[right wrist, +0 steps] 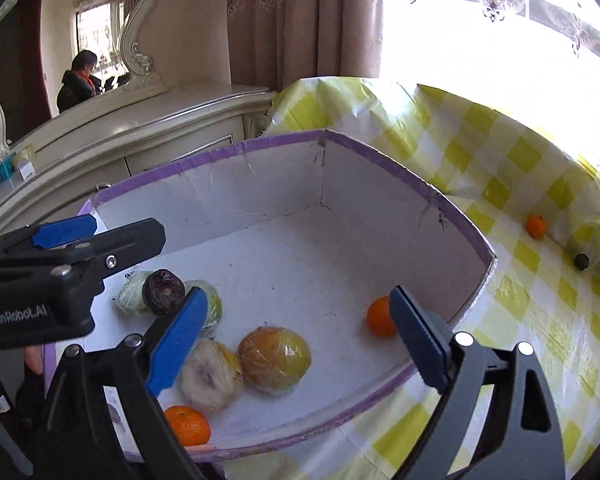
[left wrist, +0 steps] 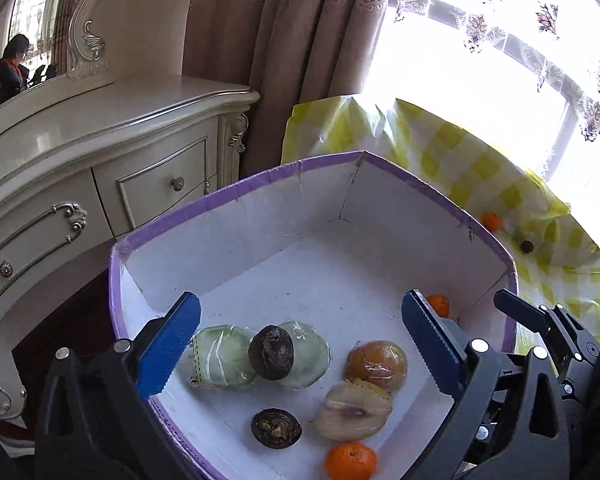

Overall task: Organize fruits
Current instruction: 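Open the right tool over the box while the left tool releases the dark fruit, then move both open tools back toward the last orange and dark fruit, then close the right tool on the last dark round fruit, then lift the dark fruit with the right tool while the left tool grasps the orange, then carry the dark fruit and orange together toward the box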

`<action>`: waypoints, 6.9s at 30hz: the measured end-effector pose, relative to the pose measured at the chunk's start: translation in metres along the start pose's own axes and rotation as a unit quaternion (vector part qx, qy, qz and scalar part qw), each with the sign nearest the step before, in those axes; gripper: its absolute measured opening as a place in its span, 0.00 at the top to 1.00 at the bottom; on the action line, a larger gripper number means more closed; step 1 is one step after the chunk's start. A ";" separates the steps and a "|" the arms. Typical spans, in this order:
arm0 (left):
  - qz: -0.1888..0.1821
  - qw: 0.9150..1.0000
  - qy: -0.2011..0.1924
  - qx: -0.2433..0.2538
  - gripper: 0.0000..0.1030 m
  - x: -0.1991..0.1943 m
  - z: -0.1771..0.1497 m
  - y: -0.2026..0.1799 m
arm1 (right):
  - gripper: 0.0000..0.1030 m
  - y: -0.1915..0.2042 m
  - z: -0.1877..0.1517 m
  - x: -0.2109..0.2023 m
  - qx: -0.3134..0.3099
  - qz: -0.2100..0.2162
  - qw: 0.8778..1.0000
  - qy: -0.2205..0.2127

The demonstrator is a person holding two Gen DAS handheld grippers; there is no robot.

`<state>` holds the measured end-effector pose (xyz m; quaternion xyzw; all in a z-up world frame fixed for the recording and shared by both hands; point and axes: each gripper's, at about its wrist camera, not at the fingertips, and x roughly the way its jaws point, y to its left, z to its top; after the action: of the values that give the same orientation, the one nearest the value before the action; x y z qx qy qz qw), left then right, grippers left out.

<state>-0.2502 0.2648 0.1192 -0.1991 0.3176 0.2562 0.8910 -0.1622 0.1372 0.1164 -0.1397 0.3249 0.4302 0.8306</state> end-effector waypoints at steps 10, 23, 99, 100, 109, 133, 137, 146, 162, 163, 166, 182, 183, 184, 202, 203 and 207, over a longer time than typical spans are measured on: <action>-0.030 0.991 -0.132 -0.011 0.05 -0.053 -0.002 -0.040 | 0.02 -0.059 -0.028 -0.041 0.073 0.010 0.993 -0.093; -0.140 0.959 -0.197 0.148 0.05 -0.060 -0.051 -0.190 | 0.02 -0.190 -0.102 -0.077 0.216 -0.152 0.954 -0.138; -0.142 0.986 0.072 0.045 0.05 0.298 0.031 -0.369 | 0.64 -0.518 -0.010 0.111 0.356 -0.232 0.905 0.024; -0.142 0.986 0.072 0.045 0.05 0.298 0.031 -0.369 | 0.64 -0.514 -0.015 0.102 0.359 -0.227 0.905 0.019; -0.143 0.986 0.081 0.042 0.05 0.304 0.032 -0.368 | 0.64 -0.485 -0.079 0.025 0.406 -0.229 0.883 -0.054; -0.104 0.978 0.126 0.126 0.08 0.378 0.067 -0.457 | 0.63 -0.482 -0.104 0.025 0.424 -0.191 0.883 -0.069; -0.093 0.980 0.122 0.129 0.17 0.380 0.070 -0.460 | 0.63 -0.483 -0.105 0.026 0.425 -0.192 0.882 -0.063; -0.106 0.980 0.108 0.131 0.58 0.368 0.070 -0.452 | 0.63 -0.486 -0.105 0.026 0.425 -0.189 0.883 -0.062; -0.138 0.984 0.091 0.072 0.59 0.287 0.032 -0.393 | 0.63 -0.491 -0.106 0.031 0.428 -0.190 0.882 -0.049; -0.140 0.983 0.097 0.074 0.59 0.280 0.027 -0.388 | 0.63 -0.491 -0.105 0.031 0.428 -0.190 0.882 -0.049; -0.147 0.981 0.096 0.083 0.59 0.260 0.015 -0.375 | 0.63 -0.491 -0.106 0.029 0.426 -0.187 0.883 -0.053; -0.167 0.973 0.091 0.131 0.59 0.184 -0.066 -0.329 | 0.63 -0.453 -0.116 0.011 0.404 -0.189 0.893 -0.061; -0.168 0.972 0.092 0.134 0.59 0.181 -0.069 -0.326 | 0.63 -0.445 -0.118 0.009 0.400 -0.185 0.896 -0.058; -0.169 0.972 0.093 0.136 0.59 0.178 -0.071 -0.322 | 0.63 -0.437 -0.120 0.007 0.397 -0.183 0.898 -0.055; -0.170 0.970 0.089 0.150 0.59 0.127 -0.099 -0.263 | 0.63 -0.306 -0.171 -0.035 0.376 -0.144 0.915 -0.010; -0.171 0.970 0.088 0.150 0.58 0.124 -0.101 -0.261 | 0.63 -0.297 -0.173 -0.042 0.371 -0.149 0.916 -0.021; -0.174 0.969 0.084 0.156 0.58 0.115 -0.106 -0.250 | 0.63 -0.267 -0.177 -0.059 0.344 -0.161 0.925 -0.033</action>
<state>-0.0768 0.0502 0.0146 -0.1307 0.3880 0.0269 0.9120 -0.0461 -0.1482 0.0099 0.1182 0.3986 0.1573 0.8958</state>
